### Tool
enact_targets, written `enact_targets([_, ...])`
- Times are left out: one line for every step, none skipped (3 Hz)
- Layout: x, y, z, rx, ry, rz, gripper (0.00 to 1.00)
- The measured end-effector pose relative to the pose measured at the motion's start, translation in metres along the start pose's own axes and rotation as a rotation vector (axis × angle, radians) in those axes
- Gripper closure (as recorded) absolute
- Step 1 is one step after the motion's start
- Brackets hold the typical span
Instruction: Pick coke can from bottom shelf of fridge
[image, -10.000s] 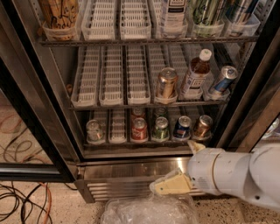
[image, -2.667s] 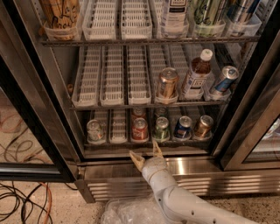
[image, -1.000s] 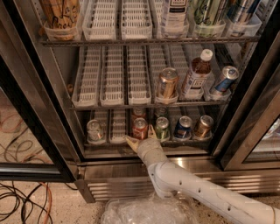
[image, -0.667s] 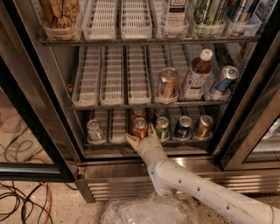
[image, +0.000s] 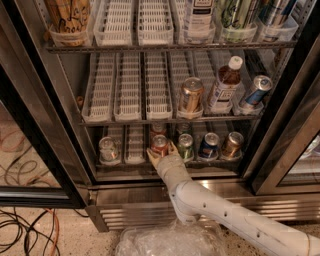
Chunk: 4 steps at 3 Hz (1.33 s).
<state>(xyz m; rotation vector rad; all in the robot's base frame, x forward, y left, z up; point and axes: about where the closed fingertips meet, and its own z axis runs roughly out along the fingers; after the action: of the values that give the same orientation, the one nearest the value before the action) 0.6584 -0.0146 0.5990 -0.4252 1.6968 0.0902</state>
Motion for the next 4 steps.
enact_targets([0.0,0.0,0.0,0.0,0.0,0.0,0.69])
enact_targets([0.0,0.0,0.0,0.0,0.0,0.0,0.91])
enact_targets([0.0,0.0,0.0,0.0,0.0,0.0,1.0])
enact_targets([-0.0021,-0.0021,-0.0039,0.011,-0.008,0.003,1.0])
